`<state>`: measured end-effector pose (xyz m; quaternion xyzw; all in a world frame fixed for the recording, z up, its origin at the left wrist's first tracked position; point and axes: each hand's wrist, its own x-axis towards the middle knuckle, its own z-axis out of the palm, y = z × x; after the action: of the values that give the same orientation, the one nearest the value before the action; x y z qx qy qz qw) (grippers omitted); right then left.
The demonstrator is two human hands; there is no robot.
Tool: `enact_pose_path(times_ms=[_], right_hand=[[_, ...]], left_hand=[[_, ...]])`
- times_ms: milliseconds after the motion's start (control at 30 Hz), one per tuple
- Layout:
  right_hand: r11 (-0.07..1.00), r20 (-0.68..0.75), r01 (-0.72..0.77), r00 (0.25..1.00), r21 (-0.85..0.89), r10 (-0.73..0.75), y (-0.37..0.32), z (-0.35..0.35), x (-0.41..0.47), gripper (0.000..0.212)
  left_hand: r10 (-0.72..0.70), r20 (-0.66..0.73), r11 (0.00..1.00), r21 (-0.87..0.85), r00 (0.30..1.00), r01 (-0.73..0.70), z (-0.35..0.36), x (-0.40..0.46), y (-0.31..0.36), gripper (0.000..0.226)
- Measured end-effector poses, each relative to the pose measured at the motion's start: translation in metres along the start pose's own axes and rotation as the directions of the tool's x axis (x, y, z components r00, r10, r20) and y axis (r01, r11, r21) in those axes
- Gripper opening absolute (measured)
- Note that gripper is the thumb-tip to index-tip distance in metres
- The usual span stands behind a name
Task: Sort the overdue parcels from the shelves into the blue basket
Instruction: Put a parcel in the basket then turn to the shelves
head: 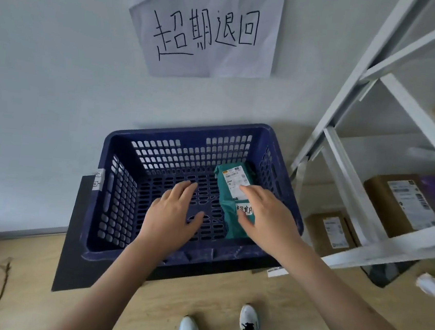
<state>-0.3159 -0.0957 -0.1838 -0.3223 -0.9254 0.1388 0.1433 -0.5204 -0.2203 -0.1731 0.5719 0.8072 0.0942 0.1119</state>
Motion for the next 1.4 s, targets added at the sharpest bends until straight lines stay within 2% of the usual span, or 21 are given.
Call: enact_pose_path(times_ms=[167, 367, 567, 733, 1100, 1400], right_hand=[[0.999, -0.004, 0.042, 0.999, 0.002, -0.042, -0.003, -0.01, -0.001, 0.051], [0.993, 0.073, 0.113, 0.991, -0.023, -0.111, 0.01, -0.036, -0.007, 0.052], [0.983, 0.125, 0.182, 0.976, -0.019, -0.178, 0.042, -0.069, -0.033, 0.053], [0.985, 0.155, 0.175, 0.973, -0.007, -0.172, 0.066, -0.095, -0.068, 0.053], [0.995, 0.08, 0.099, 0.992, 0.008, -0.099, 0.119, -0.168, -0.152, 0.052], [0.999, 0.073, 0.029, 0.997, -0.017, -0.028, 0.189, -0.228, -0.241, 0.05]], left_hand=[[0.0, -0.072, 1.0, 0.02, 0.997, 0.001, -0.011, -0.011, 0.013, 0.069], [-0.067, -0.089, 0.995, 0.073, 0.994, 0.074, -0.016, -0.028, 0.048, 0.07], [-0.181, -0.096, 0.978, 0.086, 0.979, 0.189, -0.008, -0.057, 0.104, 0.07], [-0.247, -0.1, 0.967, 0.036, 0.964, 0.252, 0.0, -0.08, 0.157, 0.069], [-0.189, -0.125, 0.978, 0.068, 0.974, 0.198, 0.006, -0.109, 0.259, 0.068], [-0.119, -0.17, 0.992, -0.069, 0.978, 0.109, 0.039, -0.124, 0.376, 0.065]])
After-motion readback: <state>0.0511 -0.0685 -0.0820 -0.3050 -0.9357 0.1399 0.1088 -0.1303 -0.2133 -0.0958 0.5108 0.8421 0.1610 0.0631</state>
